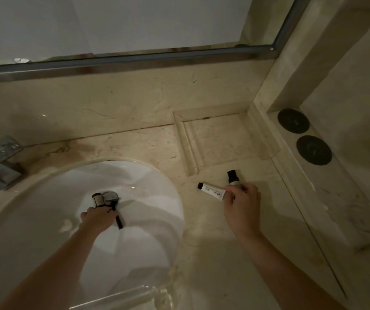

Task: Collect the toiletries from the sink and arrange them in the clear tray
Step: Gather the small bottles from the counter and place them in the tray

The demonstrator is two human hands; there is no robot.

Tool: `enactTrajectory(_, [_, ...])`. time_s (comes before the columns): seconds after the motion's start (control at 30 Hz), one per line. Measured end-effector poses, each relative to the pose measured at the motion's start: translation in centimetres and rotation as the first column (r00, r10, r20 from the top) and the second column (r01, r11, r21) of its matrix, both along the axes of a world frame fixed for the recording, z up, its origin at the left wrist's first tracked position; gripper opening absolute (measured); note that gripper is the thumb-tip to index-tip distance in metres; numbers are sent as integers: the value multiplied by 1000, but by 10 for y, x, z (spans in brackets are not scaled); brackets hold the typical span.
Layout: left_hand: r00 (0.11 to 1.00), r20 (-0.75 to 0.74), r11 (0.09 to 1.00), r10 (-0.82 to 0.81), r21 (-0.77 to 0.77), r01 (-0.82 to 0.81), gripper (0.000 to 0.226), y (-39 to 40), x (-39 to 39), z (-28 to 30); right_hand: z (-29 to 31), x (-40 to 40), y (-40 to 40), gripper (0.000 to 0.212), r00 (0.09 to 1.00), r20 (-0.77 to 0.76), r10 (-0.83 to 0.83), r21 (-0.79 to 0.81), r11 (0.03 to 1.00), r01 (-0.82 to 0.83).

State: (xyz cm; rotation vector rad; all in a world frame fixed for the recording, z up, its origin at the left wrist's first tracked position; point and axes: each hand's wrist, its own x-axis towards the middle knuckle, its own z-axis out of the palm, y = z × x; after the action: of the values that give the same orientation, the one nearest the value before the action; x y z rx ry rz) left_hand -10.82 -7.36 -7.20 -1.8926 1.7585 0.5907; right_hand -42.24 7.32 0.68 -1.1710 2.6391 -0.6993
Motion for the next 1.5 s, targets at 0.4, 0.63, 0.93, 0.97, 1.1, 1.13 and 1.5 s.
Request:
enactTrajectory(0.4, [934,-280,915,220,-273,-297,21,18,14,21,34,50,11,28,914,403,-39,-227,963,142])
enactTrajectory(0.63, [611,-739,859,282,-89,-504,29,35,22,68,47,98,14,30,655,741,149,-159,986,-44])
enactTrajectory(0.93, [-110,-899,859,424,438,-265,33,90,49,147,80,161,31,20,471,870,144,-89,987,-136])
enactTrajectory(0.97, [-192,-853,830,485,518,-204,36,97,52,153,83,166,34,23,484,861,159,-99,984,-149])
enactTrajectory(1.1, [-420,-644,720,639,694,31,44,124,61,183,97,183,47,24,496,840,219,-159,974,-162])
enactTrajectory(1.13, [-461,-595,692,658,720,59,42,130,62,189,101,186,50,21,454,861,231,-180,971,-154])
enactTrajectory(1.5, [-391,-663,725,638,688,17,29,184,89,214,110,195,85,22,-144,954,264,-250,962,107])
